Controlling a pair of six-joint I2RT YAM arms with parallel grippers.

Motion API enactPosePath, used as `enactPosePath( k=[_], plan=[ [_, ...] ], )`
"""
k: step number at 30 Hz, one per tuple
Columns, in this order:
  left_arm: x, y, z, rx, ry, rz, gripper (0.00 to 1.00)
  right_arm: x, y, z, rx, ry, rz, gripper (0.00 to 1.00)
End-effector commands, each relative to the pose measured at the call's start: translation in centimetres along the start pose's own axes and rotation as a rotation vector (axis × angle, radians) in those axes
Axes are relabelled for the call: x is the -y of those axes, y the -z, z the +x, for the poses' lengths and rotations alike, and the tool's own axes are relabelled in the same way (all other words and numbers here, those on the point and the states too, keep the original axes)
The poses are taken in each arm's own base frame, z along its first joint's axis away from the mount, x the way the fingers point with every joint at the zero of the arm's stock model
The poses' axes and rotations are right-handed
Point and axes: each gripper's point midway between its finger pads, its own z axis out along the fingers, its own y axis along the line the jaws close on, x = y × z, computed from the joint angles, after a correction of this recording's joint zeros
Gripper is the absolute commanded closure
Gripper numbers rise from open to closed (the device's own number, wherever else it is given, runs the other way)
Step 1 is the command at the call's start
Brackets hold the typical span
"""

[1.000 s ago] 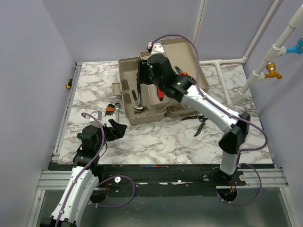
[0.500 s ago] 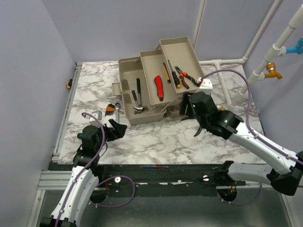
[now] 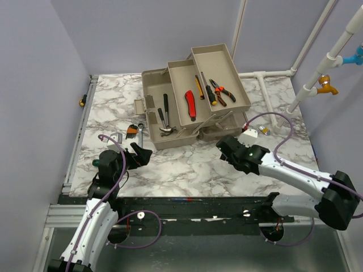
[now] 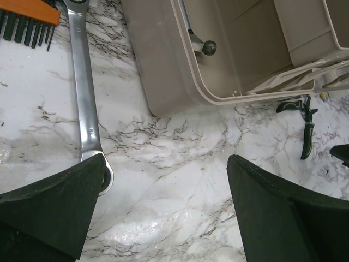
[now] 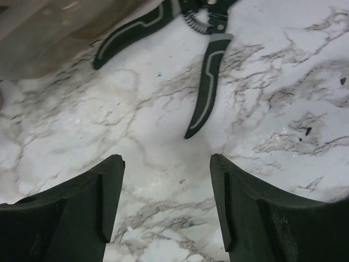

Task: Pack the tool kit

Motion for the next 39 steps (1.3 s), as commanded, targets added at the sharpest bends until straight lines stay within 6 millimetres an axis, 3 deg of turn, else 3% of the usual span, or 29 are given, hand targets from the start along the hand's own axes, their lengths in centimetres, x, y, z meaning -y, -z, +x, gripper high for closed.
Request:
enactPosePath(
  k=[1,5,9,16,20,27,39],
  plan=[
    [0.2,0.0,-0.2,0.014,-0.016,0.017,0.04,1.8,-3.0,1.4,-0.066,-0.111,0.116,0.30],
    [0.3,0.0,-0.2,0.017,-0.017,0.018,0.04,3.0,-5.7,2.0,-0.134,-0.164,0.120,0.31],
    [0.3,0.1,-0.2,0.017,-0.017,0.020,0.04,3.9,-7.2,1.4,-0.120,-0.174,0.156,0.32],
    [0.3,0.1,-0.2,0.015,-0.017,0.022,0.04,2.9,-9.2,1.4,-0.136,-0.171,0.140,0.35],
    [0.3,0.1,-0.2,0.015,-0.017,0.021,0.04,2.9,-9.8,1.6,-0.144,-0.176,0.151,0.47],
    [0.3,0.1,-0.2,0.017,-0.019,0.023,0.04,3.6,-9.1,1.1,-0.120,-0.204,0.148,0.89],
    [0.5,0.3,-0.2,0.023,-0.016,0.036,0.04,6.8,-4.8,-2.3,0.011,-0.300,0.210,0.94]
  ],
)
